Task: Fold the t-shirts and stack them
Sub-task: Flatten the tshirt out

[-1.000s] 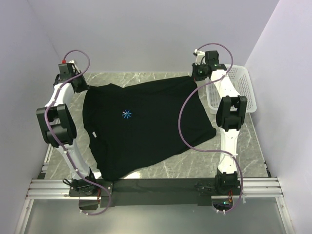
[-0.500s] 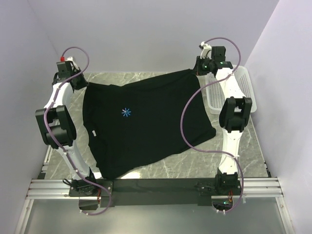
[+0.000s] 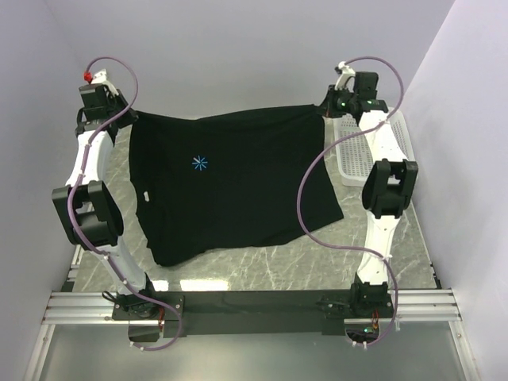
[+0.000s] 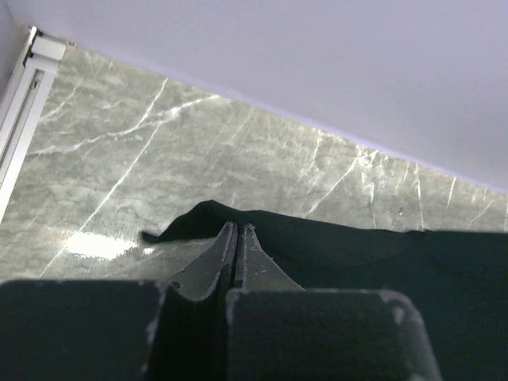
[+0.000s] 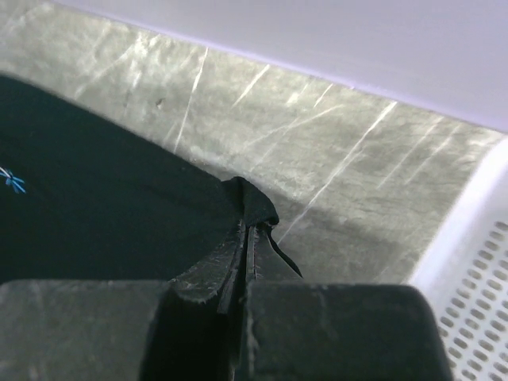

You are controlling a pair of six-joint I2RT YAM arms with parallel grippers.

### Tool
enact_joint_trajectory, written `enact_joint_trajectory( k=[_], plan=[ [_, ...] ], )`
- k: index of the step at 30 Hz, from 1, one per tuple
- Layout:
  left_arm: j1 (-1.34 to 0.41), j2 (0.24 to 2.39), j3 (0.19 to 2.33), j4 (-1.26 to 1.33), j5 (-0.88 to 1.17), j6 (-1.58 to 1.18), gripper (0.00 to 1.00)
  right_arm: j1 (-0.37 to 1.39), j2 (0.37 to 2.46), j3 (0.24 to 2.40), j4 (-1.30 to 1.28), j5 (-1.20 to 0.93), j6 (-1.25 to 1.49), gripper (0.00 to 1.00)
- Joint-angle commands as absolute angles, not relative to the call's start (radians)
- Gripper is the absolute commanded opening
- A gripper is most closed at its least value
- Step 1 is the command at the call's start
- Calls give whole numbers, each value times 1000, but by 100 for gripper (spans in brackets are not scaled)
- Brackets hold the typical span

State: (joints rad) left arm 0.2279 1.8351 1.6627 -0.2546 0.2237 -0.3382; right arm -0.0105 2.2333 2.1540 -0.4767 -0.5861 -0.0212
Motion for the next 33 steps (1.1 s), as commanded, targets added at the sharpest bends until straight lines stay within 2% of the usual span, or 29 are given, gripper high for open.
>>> enact_joint_trajectory(
  k=[1,21,33],
  plan=[
    [235,1770,1707,-170,221,-354,1,-51,2096,2123,-339,-600,46,0],
    [236,1592,1732,-25,253,-425,0,-77,1994,2112,-249,-727,173,0],
    [236,1402,1764,110,189,-459,1,-110,1859,2272,-153,-842,365,0]
  ],
)
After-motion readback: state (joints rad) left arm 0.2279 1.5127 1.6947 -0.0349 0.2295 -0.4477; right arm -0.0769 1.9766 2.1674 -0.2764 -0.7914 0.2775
